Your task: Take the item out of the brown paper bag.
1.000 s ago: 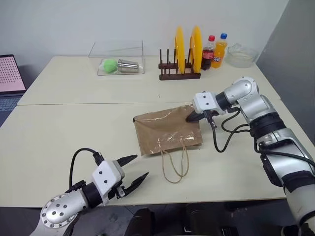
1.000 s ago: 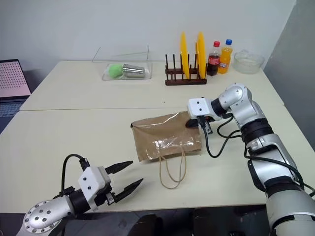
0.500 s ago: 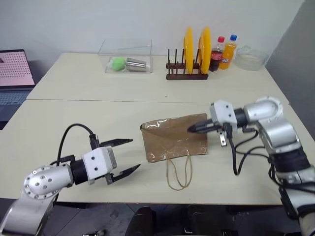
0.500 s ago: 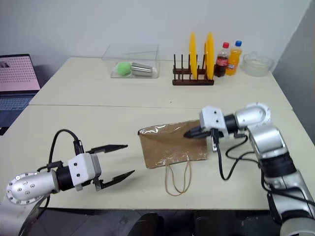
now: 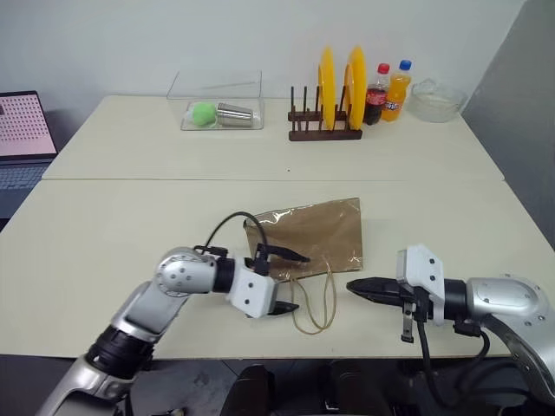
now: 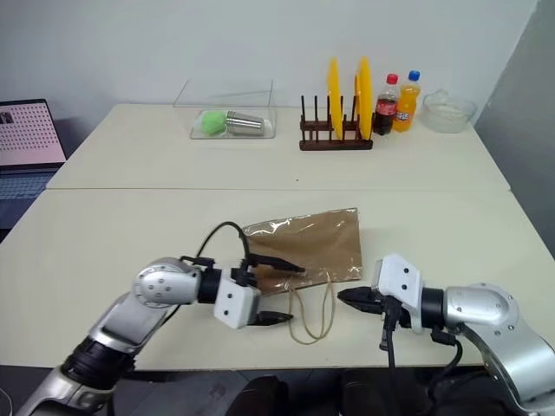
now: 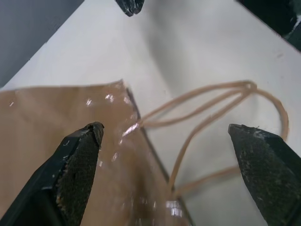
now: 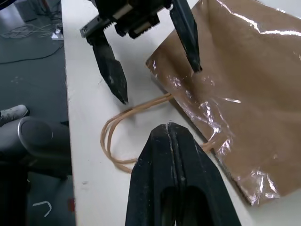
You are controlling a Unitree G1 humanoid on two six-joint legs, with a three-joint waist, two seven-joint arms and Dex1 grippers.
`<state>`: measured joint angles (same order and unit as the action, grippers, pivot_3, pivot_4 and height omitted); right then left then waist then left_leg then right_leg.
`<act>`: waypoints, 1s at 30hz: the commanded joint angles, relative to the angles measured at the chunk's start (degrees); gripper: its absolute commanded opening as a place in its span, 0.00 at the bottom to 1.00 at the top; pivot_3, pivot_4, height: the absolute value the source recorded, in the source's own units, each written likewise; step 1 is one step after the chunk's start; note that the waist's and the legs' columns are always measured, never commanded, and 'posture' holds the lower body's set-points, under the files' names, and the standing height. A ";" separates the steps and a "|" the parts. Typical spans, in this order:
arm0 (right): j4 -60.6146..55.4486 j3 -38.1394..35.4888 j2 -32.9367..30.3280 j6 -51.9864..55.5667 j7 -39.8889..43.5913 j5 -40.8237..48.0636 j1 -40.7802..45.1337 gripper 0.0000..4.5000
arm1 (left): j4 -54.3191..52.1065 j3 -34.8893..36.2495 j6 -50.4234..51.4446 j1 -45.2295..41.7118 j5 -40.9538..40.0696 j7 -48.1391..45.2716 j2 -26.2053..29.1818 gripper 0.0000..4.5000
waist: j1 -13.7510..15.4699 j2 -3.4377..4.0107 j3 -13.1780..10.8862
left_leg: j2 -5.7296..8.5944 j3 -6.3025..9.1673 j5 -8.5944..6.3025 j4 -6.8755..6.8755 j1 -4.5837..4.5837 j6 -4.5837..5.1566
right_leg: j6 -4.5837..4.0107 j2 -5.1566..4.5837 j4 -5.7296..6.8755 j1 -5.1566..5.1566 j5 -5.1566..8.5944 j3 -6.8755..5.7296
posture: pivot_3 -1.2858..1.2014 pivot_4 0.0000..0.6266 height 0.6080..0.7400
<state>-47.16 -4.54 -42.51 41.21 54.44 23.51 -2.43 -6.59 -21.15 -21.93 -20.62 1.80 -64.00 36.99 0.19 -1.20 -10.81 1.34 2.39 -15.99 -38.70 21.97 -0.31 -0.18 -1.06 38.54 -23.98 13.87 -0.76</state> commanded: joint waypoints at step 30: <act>-9.83 -7.32 -6.65 -7.30 -6.62 0.98 -16.10 0.86 | 11.59 -4.84 -8.11 -10.00 -2.07 -2.29 -8.05 0.37 | -0.06 -0.04 0.03 | 0.04 0.35 -0.01 -0.02 -0.10 0.02 | 0.30 0.04 -0.57 0.52 -0.11 -0.25 | 0.52 0.24 1.00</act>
<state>-54.69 -11.20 -48.53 35.08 48.24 24.73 -18.32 6.41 -27.09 -30.22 -29.68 1.67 -65.87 28.88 0.13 -1.24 -10.78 1.38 2.73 -15.99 -38.71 21.86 -0.29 0.13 -1.02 37.96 -23.46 13.76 -1.00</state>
